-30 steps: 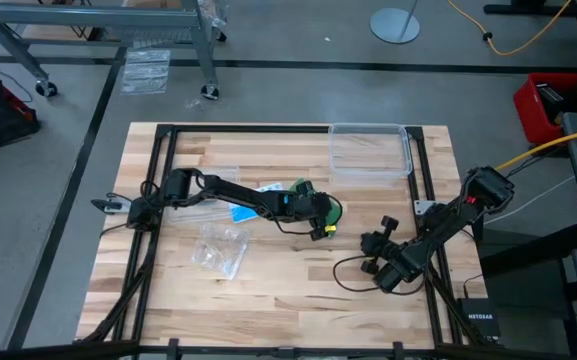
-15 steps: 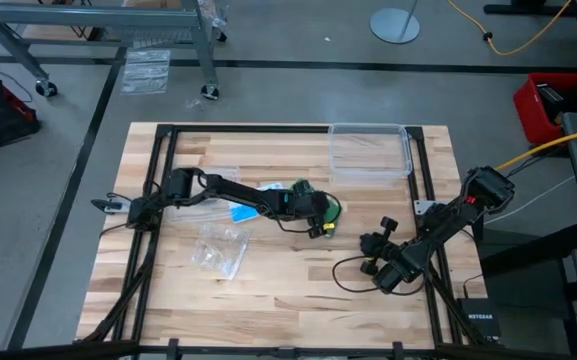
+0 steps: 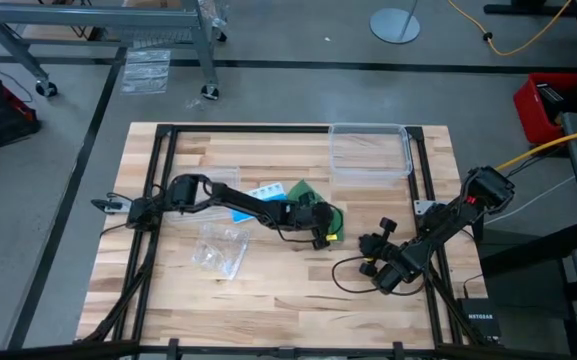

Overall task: Roll bandage
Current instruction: Roll the green bandage

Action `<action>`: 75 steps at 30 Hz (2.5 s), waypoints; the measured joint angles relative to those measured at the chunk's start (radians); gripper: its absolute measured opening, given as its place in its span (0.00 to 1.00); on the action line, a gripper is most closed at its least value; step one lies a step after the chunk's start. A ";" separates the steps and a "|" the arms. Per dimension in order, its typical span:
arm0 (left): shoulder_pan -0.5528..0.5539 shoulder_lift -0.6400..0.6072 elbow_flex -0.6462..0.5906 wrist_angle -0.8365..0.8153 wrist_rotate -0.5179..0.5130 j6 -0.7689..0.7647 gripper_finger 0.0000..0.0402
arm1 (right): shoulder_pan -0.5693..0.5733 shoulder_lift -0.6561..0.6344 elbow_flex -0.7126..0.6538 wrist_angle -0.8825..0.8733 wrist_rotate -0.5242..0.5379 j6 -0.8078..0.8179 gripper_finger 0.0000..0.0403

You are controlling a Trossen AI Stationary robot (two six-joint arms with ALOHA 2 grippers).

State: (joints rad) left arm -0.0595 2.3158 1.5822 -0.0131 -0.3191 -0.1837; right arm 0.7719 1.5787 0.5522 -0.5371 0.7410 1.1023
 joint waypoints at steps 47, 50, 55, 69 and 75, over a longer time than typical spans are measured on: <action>-0.056 0.026 0.082 0.016 -0.046 -0.004 0.34 | 0.000 0.000 0.014 0.018 0.120 -0.005 0.00; -0.049 0.008 0.083 -0.010 -0.065 -0.010 0.34 | 0.000 0.000 0.022 0.016 0.143 -0.014 0.00; -0.047 -0.012 0.084 -0.056 -0.077 -0.006 0.34 | 0.000 0.000 0.024 0.019 0.210 -0.015 0.00; -0.055 -0.022 0.085 -0.368 -0.164 -0.051 0.34 | 0.000 0.000 0.025 0.141 0.218 -0.146 0.00; -0.055 -0.025 0.082 -0.423 -0.170 -0.094 0.34 | -0.025 0.000 0.025 0.149 0.144 -0.167 0.00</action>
State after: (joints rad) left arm -0.1149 2.2906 1.6638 -0.4364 -0.4891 -0.2781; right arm 0.7467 1.5787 0.5770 -0.3878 0.8852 0.9356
